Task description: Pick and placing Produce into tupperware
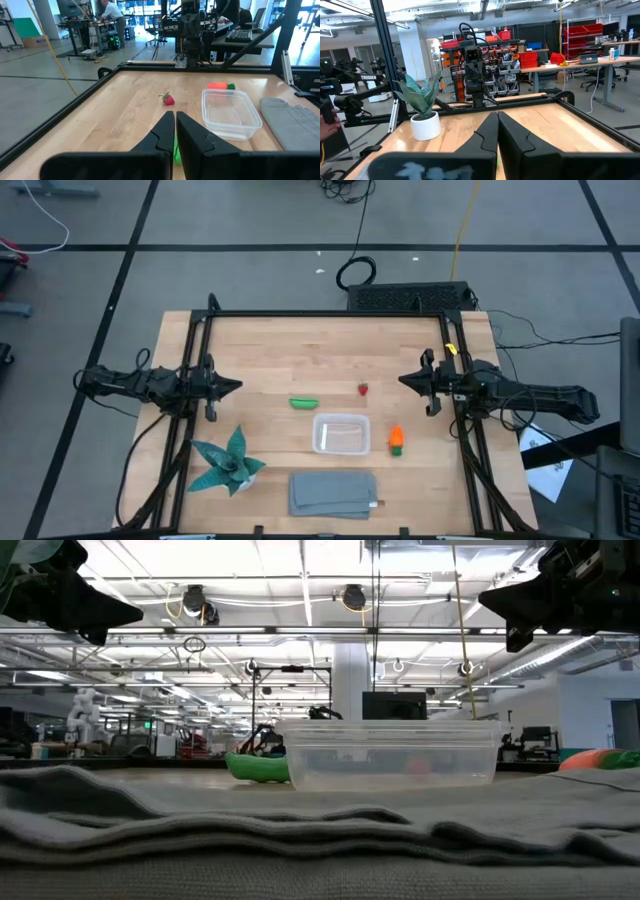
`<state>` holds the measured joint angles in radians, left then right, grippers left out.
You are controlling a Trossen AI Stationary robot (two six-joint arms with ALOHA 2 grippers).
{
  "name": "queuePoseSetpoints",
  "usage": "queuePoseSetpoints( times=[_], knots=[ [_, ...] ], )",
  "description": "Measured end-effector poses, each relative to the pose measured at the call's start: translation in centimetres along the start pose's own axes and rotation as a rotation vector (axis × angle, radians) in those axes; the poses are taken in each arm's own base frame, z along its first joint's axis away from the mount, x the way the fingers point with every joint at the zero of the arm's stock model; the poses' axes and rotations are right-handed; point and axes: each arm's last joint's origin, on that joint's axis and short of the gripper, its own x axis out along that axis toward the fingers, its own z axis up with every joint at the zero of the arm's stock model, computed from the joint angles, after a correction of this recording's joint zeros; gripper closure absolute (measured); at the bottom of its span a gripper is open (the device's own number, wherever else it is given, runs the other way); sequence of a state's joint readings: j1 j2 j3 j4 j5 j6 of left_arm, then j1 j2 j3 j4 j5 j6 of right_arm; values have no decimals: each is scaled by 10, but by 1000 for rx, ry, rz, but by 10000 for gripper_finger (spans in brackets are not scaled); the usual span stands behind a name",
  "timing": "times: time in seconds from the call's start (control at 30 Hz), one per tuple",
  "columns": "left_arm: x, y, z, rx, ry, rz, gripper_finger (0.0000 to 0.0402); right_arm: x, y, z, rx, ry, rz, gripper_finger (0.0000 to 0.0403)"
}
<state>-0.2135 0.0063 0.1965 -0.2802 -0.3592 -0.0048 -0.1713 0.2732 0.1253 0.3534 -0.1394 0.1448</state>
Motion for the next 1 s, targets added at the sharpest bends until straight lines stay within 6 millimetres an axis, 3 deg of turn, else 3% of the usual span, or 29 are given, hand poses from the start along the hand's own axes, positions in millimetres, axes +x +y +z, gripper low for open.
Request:
queuePoseSetpoints(
  times=[0.37, 1.0],
  knots=[
    [0, 0, 1, -3, -6, 0, 380, 0, 0, 0, 0, 0, 0, 403],
    [-1, 0, 17, -84, -168, -2, 380, 0, 0, 0, -11, 0, -5, 403]
  ],
)
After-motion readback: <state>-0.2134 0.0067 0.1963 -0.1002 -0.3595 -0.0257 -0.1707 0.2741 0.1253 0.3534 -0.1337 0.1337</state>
